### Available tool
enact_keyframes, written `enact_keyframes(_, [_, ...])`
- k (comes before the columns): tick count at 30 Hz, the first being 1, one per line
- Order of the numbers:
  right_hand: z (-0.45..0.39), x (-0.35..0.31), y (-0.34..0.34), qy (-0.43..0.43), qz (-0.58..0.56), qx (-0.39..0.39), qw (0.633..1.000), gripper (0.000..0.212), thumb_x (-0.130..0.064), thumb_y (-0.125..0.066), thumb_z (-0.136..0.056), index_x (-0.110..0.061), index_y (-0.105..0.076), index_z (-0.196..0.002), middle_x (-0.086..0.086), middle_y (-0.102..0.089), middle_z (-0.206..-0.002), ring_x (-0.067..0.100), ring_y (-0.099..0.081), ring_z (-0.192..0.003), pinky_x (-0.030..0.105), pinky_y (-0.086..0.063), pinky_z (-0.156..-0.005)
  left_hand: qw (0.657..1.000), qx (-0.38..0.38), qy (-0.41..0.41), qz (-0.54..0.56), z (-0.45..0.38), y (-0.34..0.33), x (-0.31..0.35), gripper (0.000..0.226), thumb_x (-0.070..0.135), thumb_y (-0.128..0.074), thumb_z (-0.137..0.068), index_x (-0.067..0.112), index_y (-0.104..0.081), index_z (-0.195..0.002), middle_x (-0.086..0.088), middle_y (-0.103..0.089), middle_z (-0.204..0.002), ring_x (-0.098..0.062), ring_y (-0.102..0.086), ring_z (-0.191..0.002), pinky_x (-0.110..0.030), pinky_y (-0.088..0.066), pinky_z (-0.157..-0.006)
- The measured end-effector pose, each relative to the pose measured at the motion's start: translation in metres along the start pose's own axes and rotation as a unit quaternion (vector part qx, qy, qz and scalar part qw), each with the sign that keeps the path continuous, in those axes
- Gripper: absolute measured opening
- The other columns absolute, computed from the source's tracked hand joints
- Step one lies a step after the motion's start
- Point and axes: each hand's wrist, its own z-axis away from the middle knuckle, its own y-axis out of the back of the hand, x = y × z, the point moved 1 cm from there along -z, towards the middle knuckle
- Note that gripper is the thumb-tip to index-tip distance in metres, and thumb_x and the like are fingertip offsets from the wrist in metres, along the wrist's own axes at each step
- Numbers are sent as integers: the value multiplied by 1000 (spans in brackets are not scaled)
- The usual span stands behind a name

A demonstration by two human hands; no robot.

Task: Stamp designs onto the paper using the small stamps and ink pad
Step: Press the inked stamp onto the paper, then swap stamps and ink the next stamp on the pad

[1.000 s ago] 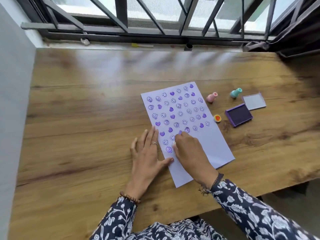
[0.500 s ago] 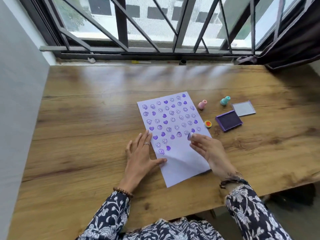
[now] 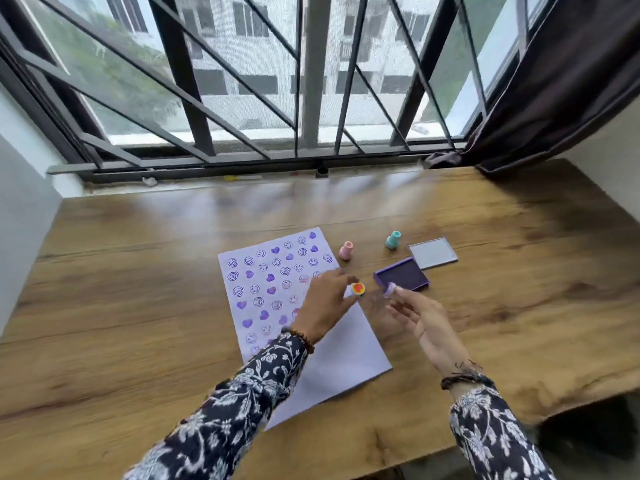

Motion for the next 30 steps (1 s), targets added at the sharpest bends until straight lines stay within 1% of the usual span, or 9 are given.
enact_keyframes(7, [-22, -7, 13, 2, 43, -51, 998, 14, -6, -61, -85, 2, -65, -95, 12, -64, -82, 18, -61, -76, 22, -57, -69, 1000, -25, 7, -10, -22, -18, 7, 10, 8, -56, -82, 0, -60, -87, -19, -56, -99, -33, -55, -91, -44, -45, -78])
enact_keyframes(10, [-30, -10, 12, 7, 74, -60, 995, 11, -4, -60, -85, -2, -65, -94, 15, -66, -91, 21, -62, -84, 27, -55, -78, 990, 28, 63, 122, -25, -16, 11, 4, 5, -65, -77, 4, -66, -81, -14, -65, -91, -25, -62, -82, -36, -50, -77])
enact_keyframes(11, [-32, -11, 12, 17, 92, -68, 993, 12, -5, -61, -85, -3, -65, -96, 16, -66, -94, 22, -63, -86, 27, -54, -78, 972, 41, 104, 208, -25, -14, 13, 4, 8, -68, -76, 10, -69, -80, -7, -69, -86, -15, -64, -80, -27, -51, -76])
enact_keyframes(13, [-34, -14, 11, 47, 125, -86, 987, 15, -7, -63, -84, -5, -67, -98, 15, -68, -95, 21, -64, -86, 26, -54, -76, 909, 13, 155, 386, -24, -13, 17, 9, 13, -69, -78, 20, -72, -82, 7, -71, -83, -4, -63, -80, -13, -50, -74])
enact_keyframes(16, [-37, -22, 10, 101, 179, -88, 975, 16, -8, -68, -80, -10, -69, -96, 14, -70, -90, 18, -62, -80, 30, -50, -72, 853, -18, 161, 496, -24, -13, 20, 15, 10, -63, -81, 21, -73, -83, 8, -74, -82, -4, -66, -83, -13, -52, -76])
enact_keyframes(20, [-41, -33, 8, 162, 233, -80, 955, 19, -8, -71, -77, -9, -69, -96, 10, -73, -95, 18, -66, -88, 25, -50, -76, 839, -26, 152, 522, -27, -11, 26, 17, 11, -62, -82, 22, -74, -83, 8, -76, -79, -3, -67, -81, -11, -52, -75])
enact_keyframes(24, [-42, -42, 10, 181, 241, -80, 950, 20, -9, -73, -75, -8, -71, -95, 10, -74, -93, 14, -67, -86, 19, -50, -75, 834, -28, 149, 531, -31, -13, 26, 14, 12, -64, -80, 21, -75, -83, 6, -76, -78, -3, -68, -82, -11, -52, -73])
enact_keyframes(27, [-47, -45, 10, 182, 258, -80, 946, 20, -12, -76, -72, -9, -73, -92, 9, -75, -89, 12, -68, -83, 22, -51, -76, 827, -19, 139, 544, -32, -17, 26, 11, 13, -67, -78, 17, -74, -85, 5, -76, -80, -5, -67, -84, -11, -52, -73])
enact_keyframes(30, [-54, -47, 9, 174, 290, -87, 937, 23, -20, -79, -68, -11, -75, -89, 8, -76, -84, 14, -69, -81, 28, -54, -78, 819, 8, 139, 557, -33, -22, 25, 23, 20, -70, -70, 11, -72, -91, 2, -76, -82, -9, -67, -85, -13, -52, -73])
